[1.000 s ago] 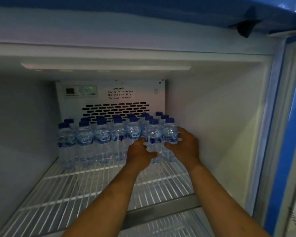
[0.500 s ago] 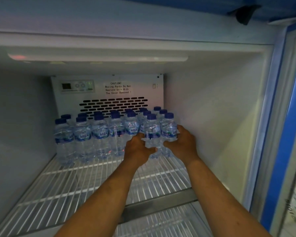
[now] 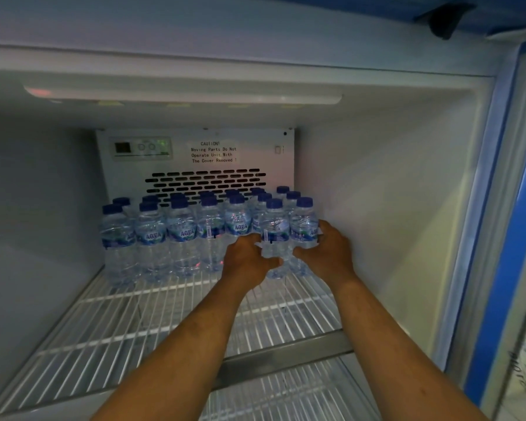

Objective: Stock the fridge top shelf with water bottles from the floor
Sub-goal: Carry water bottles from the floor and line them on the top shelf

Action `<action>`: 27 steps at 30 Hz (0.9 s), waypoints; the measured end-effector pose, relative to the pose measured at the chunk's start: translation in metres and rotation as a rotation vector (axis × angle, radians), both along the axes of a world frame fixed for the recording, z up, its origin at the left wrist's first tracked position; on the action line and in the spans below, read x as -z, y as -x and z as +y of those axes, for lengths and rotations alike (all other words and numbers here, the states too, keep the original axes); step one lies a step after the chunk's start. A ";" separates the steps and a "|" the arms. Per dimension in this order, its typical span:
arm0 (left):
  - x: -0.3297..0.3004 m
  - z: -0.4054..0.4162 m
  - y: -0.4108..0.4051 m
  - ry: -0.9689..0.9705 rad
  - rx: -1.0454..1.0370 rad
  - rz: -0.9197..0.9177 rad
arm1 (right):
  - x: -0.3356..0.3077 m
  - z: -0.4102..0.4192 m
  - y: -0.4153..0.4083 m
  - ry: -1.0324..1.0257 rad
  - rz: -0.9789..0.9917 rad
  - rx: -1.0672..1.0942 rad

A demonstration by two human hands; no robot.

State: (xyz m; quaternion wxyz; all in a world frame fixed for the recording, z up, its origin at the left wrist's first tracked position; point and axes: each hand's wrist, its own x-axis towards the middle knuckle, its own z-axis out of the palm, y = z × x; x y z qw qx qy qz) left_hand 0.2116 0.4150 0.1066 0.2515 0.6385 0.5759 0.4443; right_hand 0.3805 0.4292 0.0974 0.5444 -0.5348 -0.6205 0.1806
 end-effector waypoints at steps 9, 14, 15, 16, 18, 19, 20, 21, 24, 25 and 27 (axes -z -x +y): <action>-0.003 0.003 0.006 0.081 0.010 -0.002 | -0.010 -0.003 0.000 0.069 -0.013 0.032; -0.015 -0.017 0.017 0.068 -0.060 0.201 | -0.029 -0.030 -0.002 0.131 -0.077 0.145; -0.017 -0.026 0.020 0.045 -0.068 0.274 | -0.030 -0.042 0.000 0.124 -0.110 0.171; -0.018 -0.036 0.023 0.009 -0.081 0.359 | -0.030 -0.055 0.002 0.104 -0.149 0.195; -0.018 -0.059 0.031 -0.090 -0.135 0.556 | -0.024 -0.086 0.012 -0.009 -0.235 0.238; -0.017 -0.072 0.035 -0.143 -0.171 0.634 | -0.019 -0.101 0.019 -0.086 -0.278 0.258; -0.014 -0.086 0.040 -0.186 -0.198 0.684 | -0.012 -0.113 0.027 -0.141 -0.326 0.278; -0.010 -0.101 0.045 -0.220 -0.214 0.708 | -0.005 -0.125 0.034 -0.167 -0.375 0.299; 0.011 -0.150 0.060 -0.332 -0.243 0.700 | 0.026 -0.159 0.055 -0.233 -0.447 0.363; 0.019 -0.166 0.064 -0.354 -0.245 0.682 | 0.034 -0.171 0.060 -0.255 -0.455 0.372; 0.037 -0.200 0.074 -0.329 -0.242 0.669 | 0.050 -0.200 0.069 -0.260 -0.494 0.355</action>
